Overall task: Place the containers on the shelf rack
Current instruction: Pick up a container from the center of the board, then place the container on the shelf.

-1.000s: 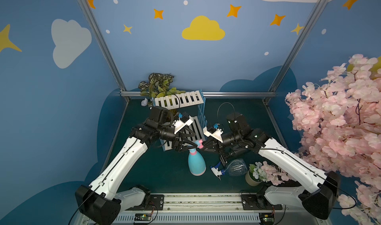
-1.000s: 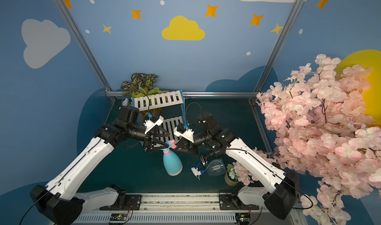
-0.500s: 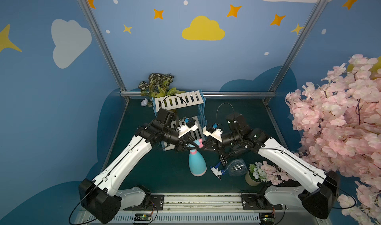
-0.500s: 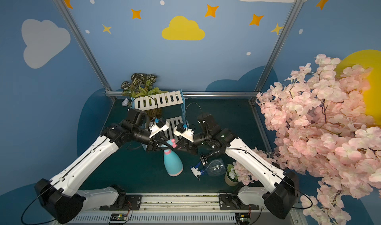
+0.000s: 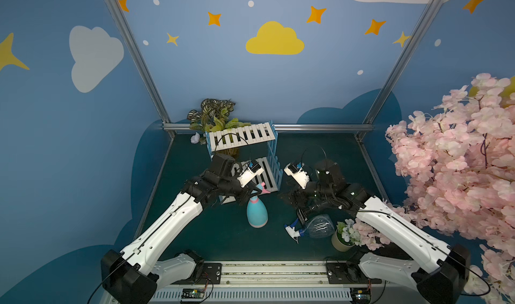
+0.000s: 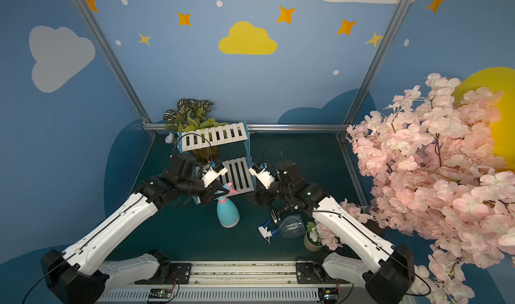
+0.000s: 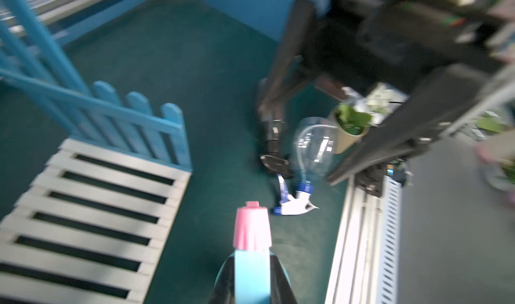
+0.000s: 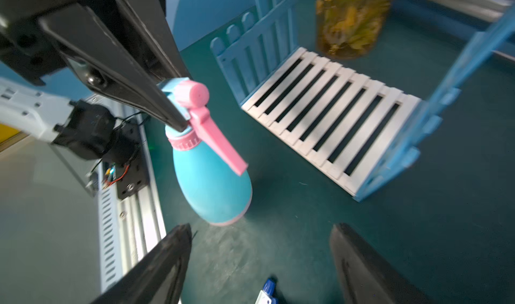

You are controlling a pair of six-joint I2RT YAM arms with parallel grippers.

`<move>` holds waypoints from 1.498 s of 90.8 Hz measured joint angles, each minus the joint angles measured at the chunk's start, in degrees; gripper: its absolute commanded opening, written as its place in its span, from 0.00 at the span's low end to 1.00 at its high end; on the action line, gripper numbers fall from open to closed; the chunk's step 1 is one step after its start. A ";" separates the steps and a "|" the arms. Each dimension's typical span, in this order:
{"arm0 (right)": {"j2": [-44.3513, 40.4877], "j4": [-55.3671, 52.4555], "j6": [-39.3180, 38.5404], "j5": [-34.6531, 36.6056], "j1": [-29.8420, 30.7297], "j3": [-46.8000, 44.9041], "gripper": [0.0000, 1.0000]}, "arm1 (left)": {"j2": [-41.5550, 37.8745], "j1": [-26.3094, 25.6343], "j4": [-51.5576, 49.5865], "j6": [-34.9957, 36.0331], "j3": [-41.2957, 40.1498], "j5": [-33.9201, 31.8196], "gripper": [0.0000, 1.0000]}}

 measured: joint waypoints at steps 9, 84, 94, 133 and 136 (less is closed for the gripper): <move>-4.46 2.78 2.64 4.48 -0.96 -2.62 0.87 | 4.11 -1.09 1.44 -3.02 2.95 -10.62 0.02; -18.16 12.11 9.44 14.43 -3.98 -13.42 0.93 | 11.45 7.28 13.90 -8.90 1.33 -36.35 0.03; -17.14 12.52 9.97 14.34 -3.98 -13.53 0.93 | 11.54 7.96 14.47 -9.07 1.33 -36.33 0.03; -16.55 12.66 10.54 14.36 -4.28 -13.73 0.93 | 11.74 9.40 14.05 -10.36 -1.09 -35.93 0.38; -16.57 12.66 10.62 14.36 -4.28 -13.75 0.93 | 11.63 9.62 14.01 -10.47 -1.18 -35.93 0.40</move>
